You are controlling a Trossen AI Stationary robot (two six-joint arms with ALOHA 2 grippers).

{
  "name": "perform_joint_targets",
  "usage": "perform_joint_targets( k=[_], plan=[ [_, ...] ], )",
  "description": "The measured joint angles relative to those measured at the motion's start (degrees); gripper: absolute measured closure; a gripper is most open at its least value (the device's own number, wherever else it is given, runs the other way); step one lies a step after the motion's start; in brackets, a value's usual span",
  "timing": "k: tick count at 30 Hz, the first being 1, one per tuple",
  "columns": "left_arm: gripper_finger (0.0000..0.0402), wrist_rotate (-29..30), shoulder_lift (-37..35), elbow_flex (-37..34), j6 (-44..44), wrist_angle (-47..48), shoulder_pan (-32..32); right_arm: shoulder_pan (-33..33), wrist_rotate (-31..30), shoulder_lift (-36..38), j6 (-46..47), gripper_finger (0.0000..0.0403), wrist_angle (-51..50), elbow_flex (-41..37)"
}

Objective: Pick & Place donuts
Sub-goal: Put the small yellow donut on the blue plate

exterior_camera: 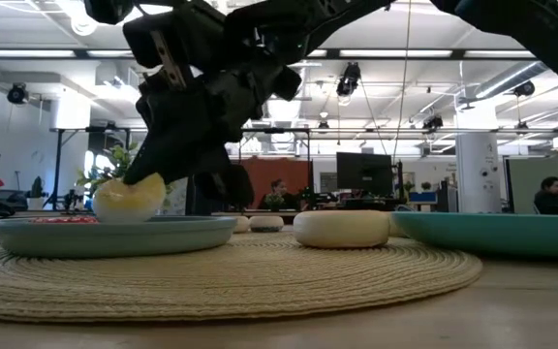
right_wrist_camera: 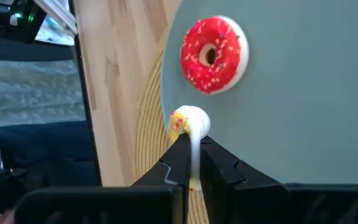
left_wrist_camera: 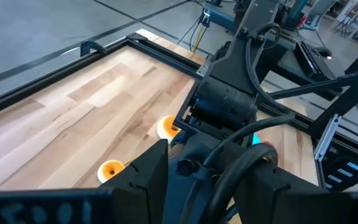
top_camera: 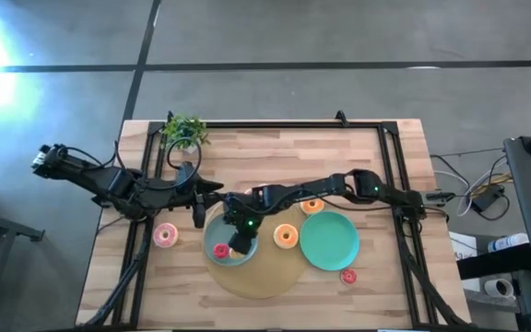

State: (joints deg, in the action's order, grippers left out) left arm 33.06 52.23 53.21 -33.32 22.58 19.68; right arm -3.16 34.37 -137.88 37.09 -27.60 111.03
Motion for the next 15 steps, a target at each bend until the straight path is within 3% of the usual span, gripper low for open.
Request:
perform_joint_targets(
  k=[10, 15],
  plan=[
    [0.0271, -0.33, -1.19, -0.04, -0.39, 2.91, 0.0, -0.33, -8.07, 0.01, -3.36, 0.0272, -0.27, -1.31],
    [0.0271, -0.31, -4.29, -0.04, -1.26, 4.42, 0.0, -0.26, -10.33, 0.43, -6.04, 0.0239, -0.93, -0.77]
  ],
)
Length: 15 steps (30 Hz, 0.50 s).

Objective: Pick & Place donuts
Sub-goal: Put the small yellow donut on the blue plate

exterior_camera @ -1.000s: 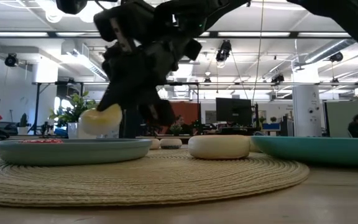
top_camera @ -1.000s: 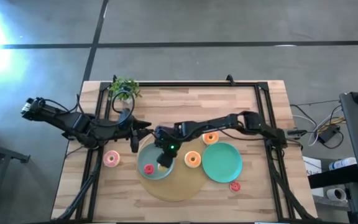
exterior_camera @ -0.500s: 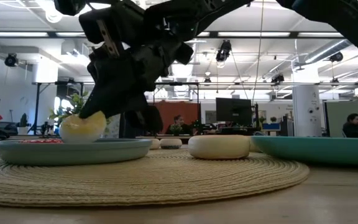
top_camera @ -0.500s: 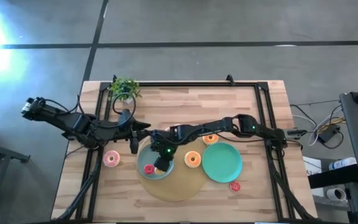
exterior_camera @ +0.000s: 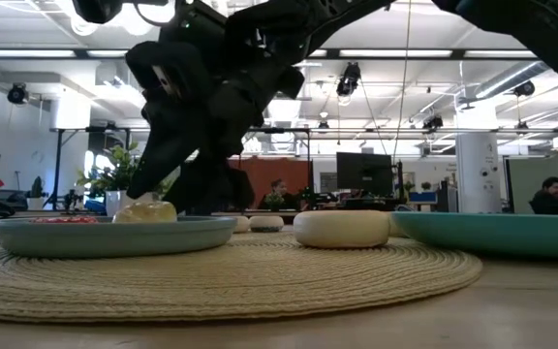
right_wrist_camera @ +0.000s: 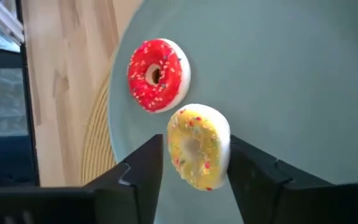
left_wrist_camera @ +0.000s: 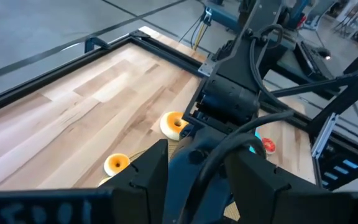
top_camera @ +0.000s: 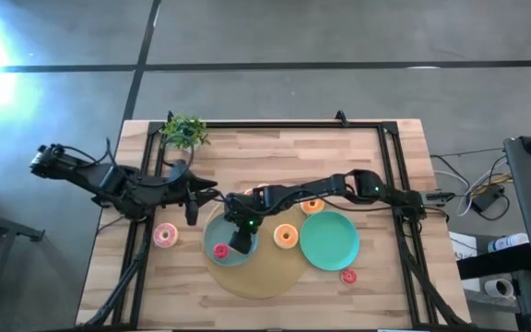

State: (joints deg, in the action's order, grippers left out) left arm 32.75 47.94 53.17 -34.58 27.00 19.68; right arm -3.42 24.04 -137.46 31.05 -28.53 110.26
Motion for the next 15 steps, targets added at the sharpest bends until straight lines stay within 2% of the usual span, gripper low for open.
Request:
perform_joint_targets(
  k=[5, 11, 15],
  plan=[
    [0.0271, 1.13, -4.45, 0.05, -1.13, 2.58, -0.07, -0.04, 1.61, 0.36, -5.13, 0.0225, -2.63, -0.02],
    [0.0271, 5.1, -8.31, 0.07, -1.1, 4.02, -0.07, -0.13, 6.37, 0.36, -7.32, 0.023, -3.48, -0.99],
    [0.0271, 5.44, -8.94, 0.07, -0.77, 4.62, -0.07, -0.13, 6.85, 0.36, -8.62, 0.0234, -3.62, -1.33]
  ],
)
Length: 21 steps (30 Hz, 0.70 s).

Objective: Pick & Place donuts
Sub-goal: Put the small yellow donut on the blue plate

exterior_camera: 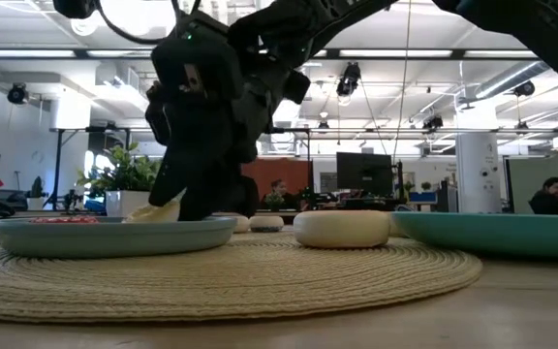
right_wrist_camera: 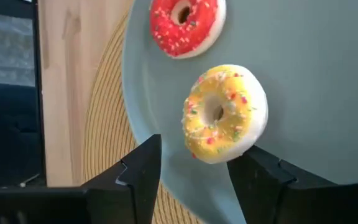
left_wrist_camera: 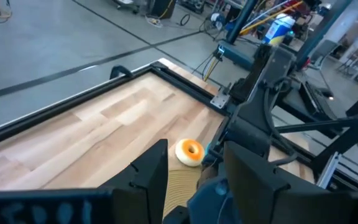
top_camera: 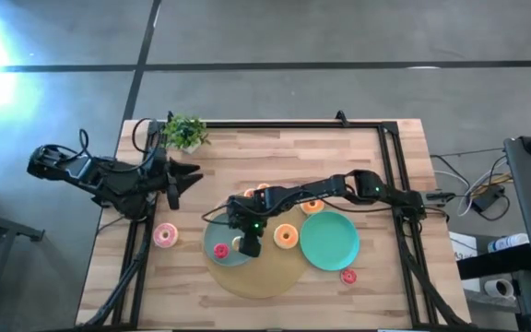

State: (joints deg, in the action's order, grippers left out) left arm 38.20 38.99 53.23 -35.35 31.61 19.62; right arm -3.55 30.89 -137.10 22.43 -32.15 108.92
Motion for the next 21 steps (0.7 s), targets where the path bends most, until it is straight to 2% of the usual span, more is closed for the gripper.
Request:
perform_joint_targets(
  k=[9, 15, 21],
  plan=[
    [0.0271, -0.09, 0.08, 0.0, -0.35, 0.99, 0.0, -0.07, 0.06, 0.66, -7.02, 0.0241, -4.85, 0.22],
    [0.0271, -0.11, 0.08, 0.0, -0.44, 1.01, 0.0, -0.22, -2.95, 1.38, -9.75, 0.0241, -7.52, 0.22],
    [0.0271, -0.13, 0.08, 0.0, -0.51, 1.03, 0.02, -0.68, -13.76, 5.02, -15.41, 0.0241, -7.95, 0.26]
  ],
)
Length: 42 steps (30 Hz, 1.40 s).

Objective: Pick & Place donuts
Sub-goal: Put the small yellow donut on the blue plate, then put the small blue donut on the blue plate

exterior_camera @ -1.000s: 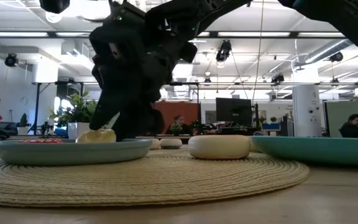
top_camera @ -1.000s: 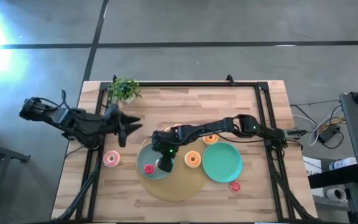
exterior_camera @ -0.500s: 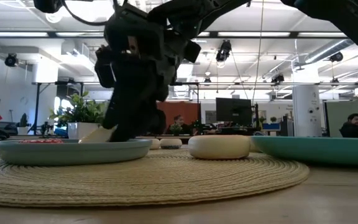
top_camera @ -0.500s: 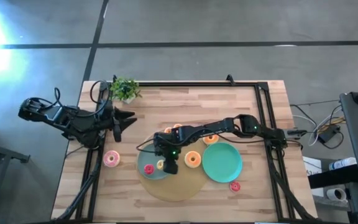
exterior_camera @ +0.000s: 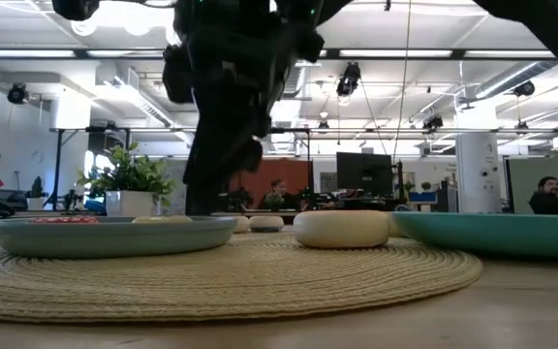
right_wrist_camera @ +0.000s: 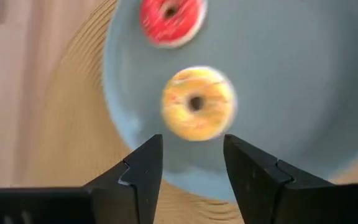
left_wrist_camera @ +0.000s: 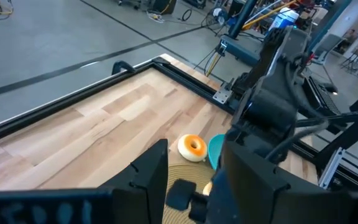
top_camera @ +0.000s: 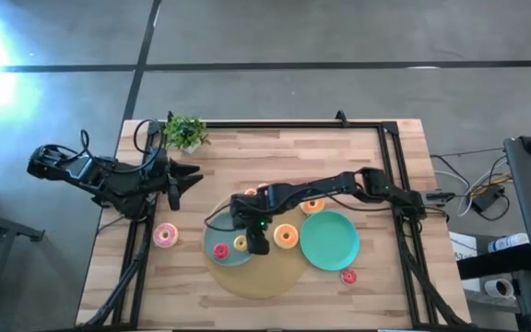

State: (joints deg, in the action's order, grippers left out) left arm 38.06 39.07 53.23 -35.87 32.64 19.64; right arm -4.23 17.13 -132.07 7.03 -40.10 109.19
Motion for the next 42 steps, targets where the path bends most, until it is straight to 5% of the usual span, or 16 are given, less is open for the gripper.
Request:
perform_joint_targets(
  k=[10, 27, 42],
  plan=[
    [0.0271, 0.16, 0.17, 0.0, -0.32, -0.01, 0.02, -0.3, -3.15, -2.73, 2.02, 0.0256, 3.78, -0.11],
    [0.0271, 0.52, 0.57, 0.0, -0.23, 0.04, 0.02, -1.1, 2.02, -3.1, 3.38, 0.0266, 6.2, -0.11],
    [0.0271, 0.2, 0.57, 0.0, -1.75, 0.45, -0.02, 8.2, -19.07, 6.85, 0.42, 0.028, -7.06, -1.43]
  ],
)
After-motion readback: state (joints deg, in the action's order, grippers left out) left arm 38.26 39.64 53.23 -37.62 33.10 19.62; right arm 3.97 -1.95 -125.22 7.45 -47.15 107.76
